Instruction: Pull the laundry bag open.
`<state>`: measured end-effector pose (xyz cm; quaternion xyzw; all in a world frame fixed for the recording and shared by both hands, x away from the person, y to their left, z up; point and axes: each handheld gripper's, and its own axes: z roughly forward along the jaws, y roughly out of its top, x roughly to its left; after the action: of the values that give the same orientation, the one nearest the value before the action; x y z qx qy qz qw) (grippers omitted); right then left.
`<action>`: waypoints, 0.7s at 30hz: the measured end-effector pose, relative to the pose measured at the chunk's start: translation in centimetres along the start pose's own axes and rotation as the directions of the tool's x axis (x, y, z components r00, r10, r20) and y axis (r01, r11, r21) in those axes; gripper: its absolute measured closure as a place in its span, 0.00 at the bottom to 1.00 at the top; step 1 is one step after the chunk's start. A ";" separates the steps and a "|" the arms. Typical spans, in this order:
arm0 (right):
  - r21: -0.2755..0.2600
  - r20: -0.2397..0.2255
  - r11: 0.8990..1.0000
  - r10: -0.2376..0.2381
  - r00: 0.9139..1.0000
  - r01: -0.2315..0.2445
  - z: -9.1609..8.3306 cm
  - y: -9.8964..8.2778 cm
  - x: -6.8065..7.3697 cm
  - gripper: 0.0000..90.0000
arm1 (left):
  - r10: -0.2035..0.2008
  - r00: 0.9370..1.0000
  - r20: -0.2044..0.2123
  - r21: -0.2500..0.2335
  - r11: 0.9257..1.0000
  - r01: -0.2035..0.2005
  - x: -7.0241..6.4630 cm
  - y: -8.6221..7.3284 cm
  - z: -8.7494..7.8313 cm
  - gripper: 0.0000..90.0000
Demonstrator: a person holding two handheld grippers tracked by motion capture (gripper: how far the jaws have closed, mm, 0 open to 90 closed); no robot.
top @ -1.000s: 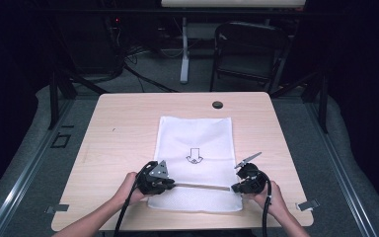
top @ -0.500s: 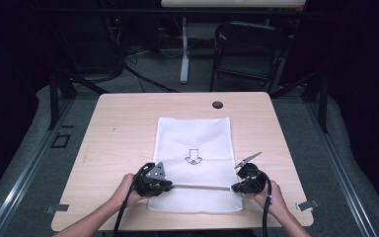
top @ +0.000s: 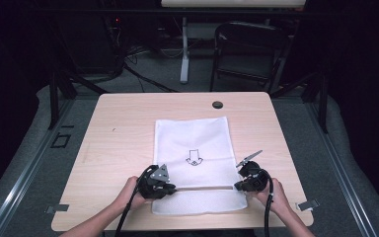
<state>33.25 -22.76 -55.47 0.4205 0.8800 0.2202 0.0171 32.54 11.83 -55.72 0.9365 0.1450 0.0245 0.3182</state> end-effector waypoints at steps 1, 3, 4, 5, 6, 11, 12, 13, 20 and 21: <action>-0.001 0.001 1.000 0.002 1.000 -0.002 0.0 0.0 0.0 1.00 | 0.004 1.000 0.000 0.000 1.000 -0.004 0.0 0.0 0.0 0.90; 0.020 0.010 1.000 -0.012 1.000 0.012 -0.2 0.0 -0.1 1.00 | 0.009 1.000 -0.003 0.011 1.000 -0.009 0.0 0.0 -0.1 0.90; 0.007 0.006 1.000 0.003 1.000 -0.003 -0.1 -0.1 0.0 1.00 | 0.014 1.000 -0.007 0.013 1.000 -0.014 0.1 -0.2 -0.2 0.90; 0.017 0.005 1.000 -0.003 1.000 0.003 -0.2 -0.1 -0.1 1.00 | 0.005 1.000 -0.005 0.011 1.000 -0.005 0.2 -0.5 -0.3 0.90; 0.016 0.007 1.000 -0.001 1.000 0.001 -0.2 -0.1 -0.1 1.00 | -0.002 1.000 -0.006 0.011 1.000 0.002 0.4 -0.7 -0.4 0.90; 0.019 -0.004 1.000 0.020 1.000 -0.020 -0.2 0.0 0.0 1.00 | -0.003 1.000 -0.012 0.012 1.000 0.003 0.6 -1.2 -1.0 0.90; 0.016 -0.003 1.000 0.022 1.000 -0.022 -0.1 0.0 0.0 1.00 | -0.008 1.000 -0.006 0.011 1.000 0.008 0.7 -1.3 -1.1 0.90; 0.036 0.005 0.999 0.006 1.000 -0.006 -0.3 0.1 0.0 1.00 | 0.004 1.000 -0.014 0.030 1.000 -0.003 0.7 -1.3 -1.2 0.90; 0.017 0.004 1.000 0.023 1.000 -0.023 -0.2 -0.1 0.1 1.00 | -0.017 0.999 -0.028 0.031 0.999 0.018 1.6 -2.1 -1.8 0.90; 0.021 0.004 0.999 0.025 1.000 -0.025 -0.2 0.0 0.1 1.00 | -0.027 0.999 -0.032 0.036 0.999 0.028 1.6 -2.2 -2.0 0.90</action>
<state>33.13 -22.81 -55.30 0.4319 0.8770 0.2104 0.0115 33.26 15.17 -55.55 0.9395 0.1635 0.0322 0.2991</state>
